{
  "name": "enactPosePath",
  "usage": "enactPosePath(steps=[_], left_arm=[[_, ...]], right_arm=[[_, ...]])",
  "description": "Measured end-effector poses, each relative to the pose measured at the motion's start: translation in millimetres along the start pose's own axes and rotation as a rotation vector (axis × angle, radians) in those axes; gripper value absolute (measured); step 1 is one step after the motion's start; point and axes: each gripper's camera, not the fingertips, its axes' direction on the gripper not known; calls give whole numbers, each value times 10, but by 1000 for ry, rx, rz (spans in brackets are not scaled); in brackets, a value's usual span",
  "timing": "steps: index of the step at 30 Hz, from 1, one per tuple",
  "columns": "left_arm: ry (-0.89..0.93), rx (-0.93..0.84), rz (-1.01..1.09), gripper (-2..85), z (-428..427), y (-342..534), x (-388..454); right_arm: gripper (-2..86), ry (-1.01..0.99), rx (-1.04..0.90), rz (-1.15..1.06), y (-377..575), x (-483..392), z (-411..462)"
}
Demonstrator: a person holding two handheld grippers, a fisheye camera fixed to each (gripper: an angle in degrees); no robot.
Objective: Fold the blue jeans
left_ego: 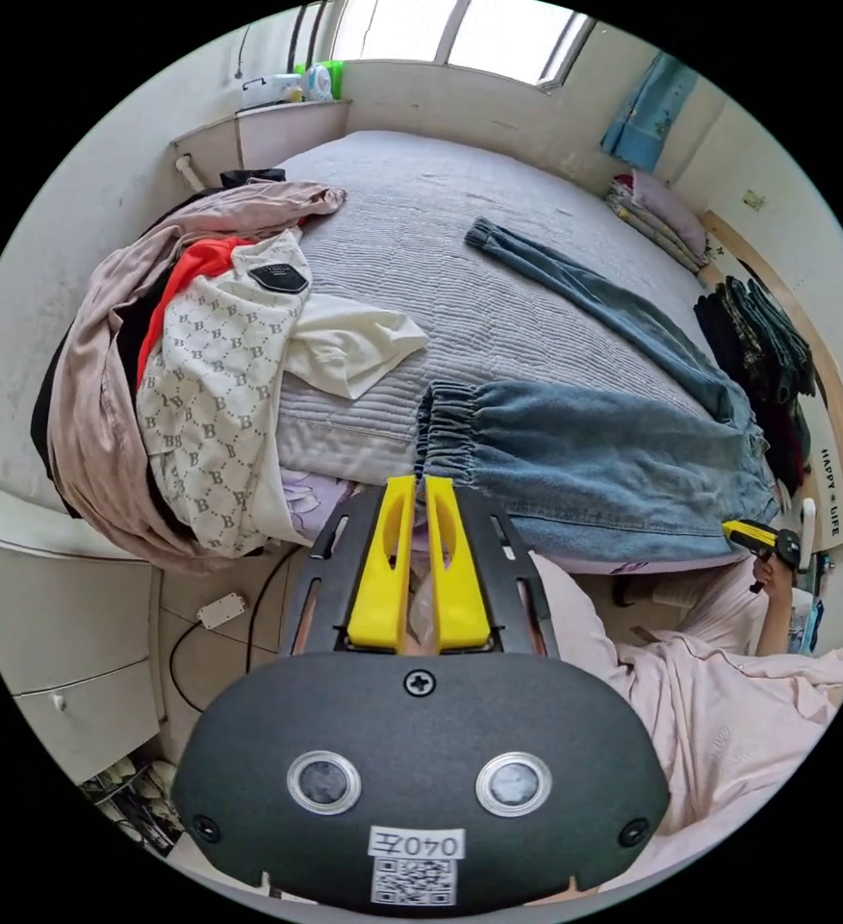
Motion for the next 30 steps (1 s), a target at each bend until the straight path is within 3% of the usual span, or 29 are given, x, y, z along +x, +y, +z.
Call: enactPosePath(steps=[2, 4, 6, 15, 22, 27, 30], left_arm=[[75, -11, -28, 84, 69, 90, -190], [255, 33, -86, 98, 113, 211, -465], [324, 65, -138, 99, 136, 282, -649], [350, -5, -157, 86, 448, 314, -864], [301, 22, 40, 61, 351, 379, -679], [372, 71, -34, 61, 362, 440, -813], [348, 4, -106, 65, 538, 420, -810]], right_arm=[[-10, 7, -10, -17, -14, 33, -18], [-10, 17, -19, -32, -28, 58, -37], [-10, 33, -28, -45, -40, 82, -62], [-10, 47, -34, -48, -22, 195, -183], [-10, 43, -31, -53, 20, 244, -285], [-10, 36, -25, -49, 69, 257, -376], [-10, 34, -18, -45, 102, 245, -428]])
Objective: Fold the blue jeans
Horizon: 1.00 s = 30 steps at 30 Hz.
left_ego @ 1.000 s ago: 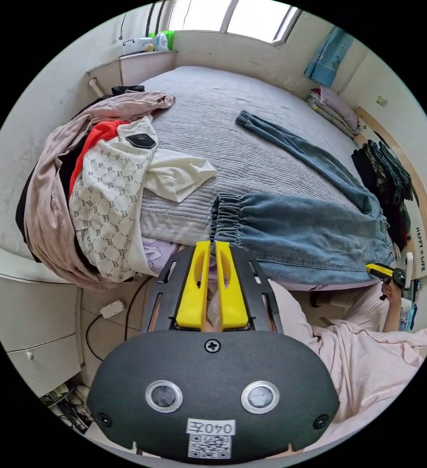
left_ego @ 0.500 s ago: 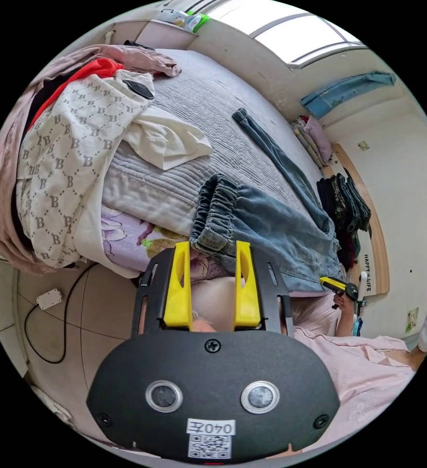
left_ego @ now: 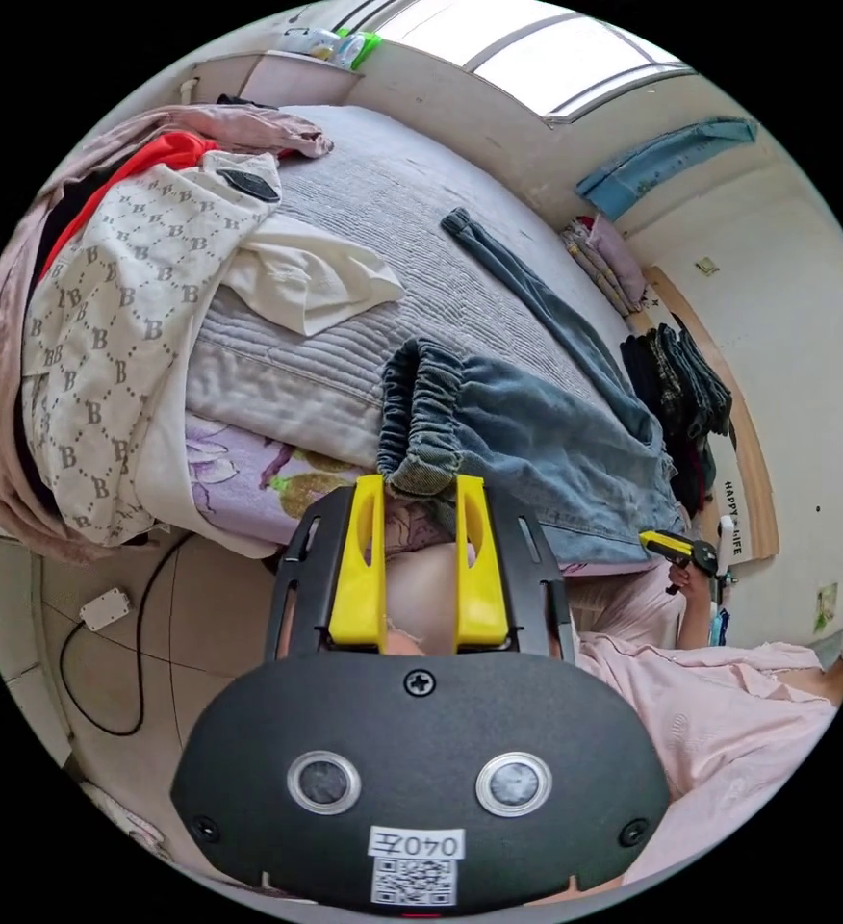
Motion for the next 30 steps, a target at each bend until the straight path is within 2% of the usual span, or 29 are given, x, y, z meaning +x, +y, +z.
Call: enactPosePath(steps=[6, 8, 13, 16, 20, 23, 30], left_arm=[[-60, -9, 54, 50, 47, -32, 237], [-104, -6, 75, 46, 43, -42, 367], [-437, -104, 297, 43, 304, -65, 1050], [-483, -146, 287, 45, 485, -131, 1155], [-402, -147, 215, 46, 497, -181, 1104], [-349, -133, 163, 48, 508, -201, 1075], [-474, -155, 208, 51, 694, -253, 1413]], right_arm=[[-10, -11, 4, 20, 109, -21, -172], [-9, 79, 12, 51, 244, 49, -359], [-8, 331, 94, 341, 997, 782, -1130], [0, 389, 130, 542, 1557, 1284, -1467], [62, 366, 127, 725, 2101, 1795, -1611], [78, 291, 151, 771, 2345, 2015, -1638], [92, -33, 319, 912, 2896, 2499, -1764]])
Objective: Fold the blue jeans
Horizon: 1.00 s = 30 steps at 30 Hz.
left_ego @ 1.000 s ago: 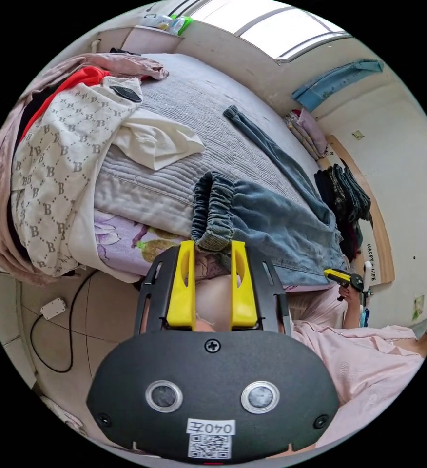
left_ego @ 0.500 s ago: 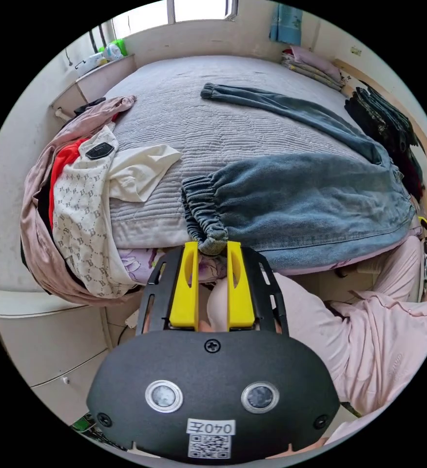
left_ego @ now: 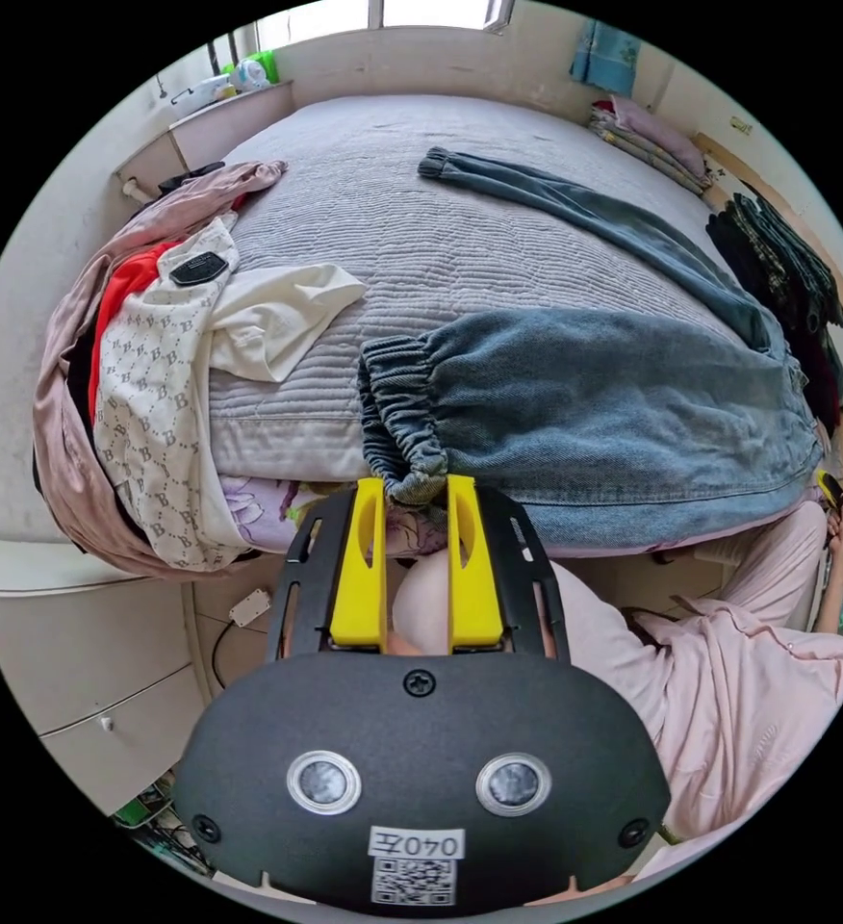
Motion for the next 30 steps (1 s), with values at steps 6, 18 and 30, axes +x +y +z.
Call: enactPosePath(steps=[6, 18, 30], left_arm=[[9, -2, 7, 48, -2, -86, 55], [65, 5, -82, 42, -20, -240, -96], [109, -36, -122, 22, -83, -457, -403]], right_arm=[[95, -222, -15, 135, -44, 492, -179], [59, -429, -105, 133, -108, 952, -632], [-8, -546, -21, 150, 111, 1235, -1240]])
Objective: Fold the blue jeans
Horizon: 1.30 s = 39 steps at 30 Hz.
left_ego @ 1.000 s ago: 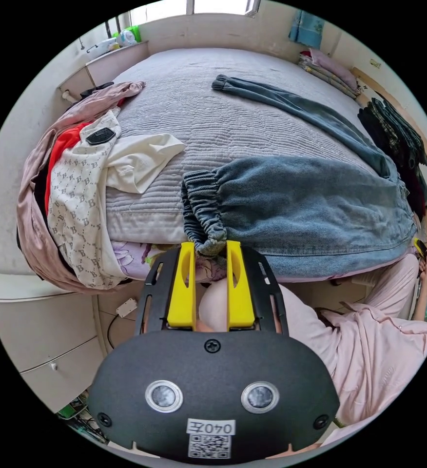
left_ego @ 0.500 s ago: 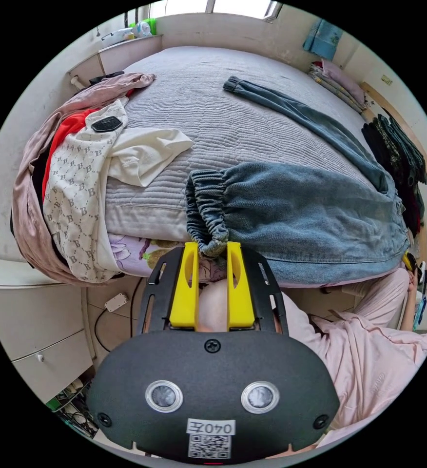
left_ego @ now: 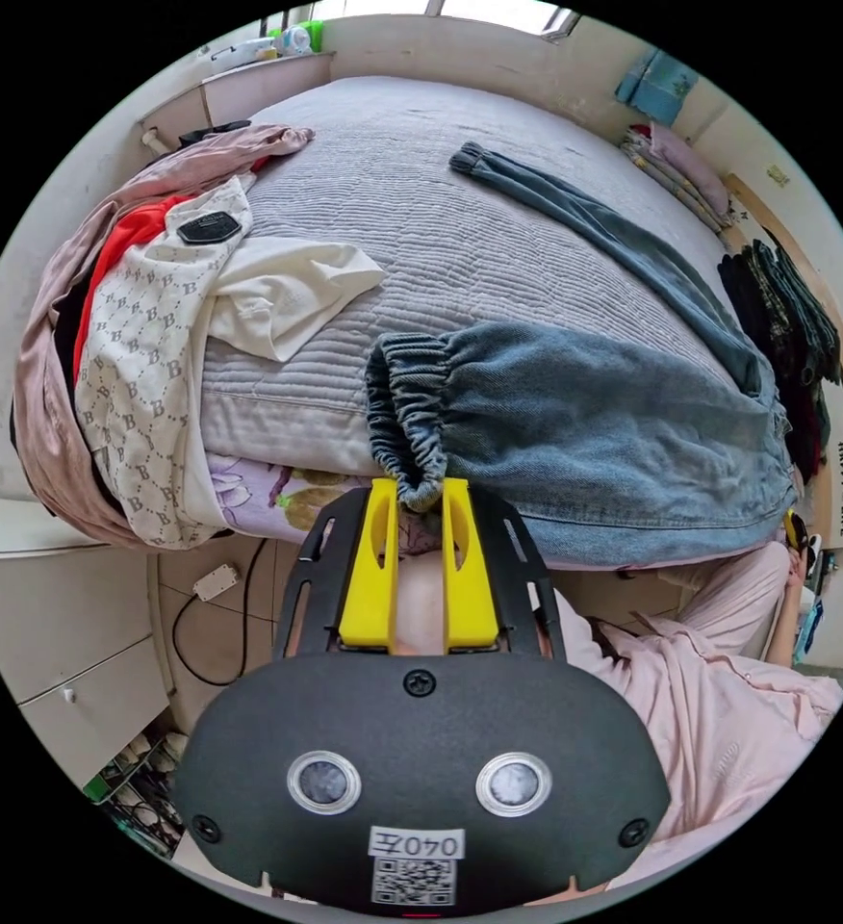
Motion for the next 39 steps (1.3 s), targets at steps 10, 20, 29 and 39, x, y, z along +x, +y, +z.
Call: enactPosePath(steps=[10, 20, 29, 39], left_arm=[[365, 302, -147, 11, -741, -31, -686], [725, 511, -418, 13, -1066, -831, -1151], [807, 478, -794, 16, -866, -2502, -1011], [810, 237, -1127, 30, 172, -4098, -711]], right_arm=[[-10, -37, 112, -100, 215, -689, -462], [-10, -95, 200, -153, -218, -1516, -325], [-10, 56, 213, -137, -1309, -2264, 668], [-6, 371, 194, 22, -1907, -2200, 2188]])
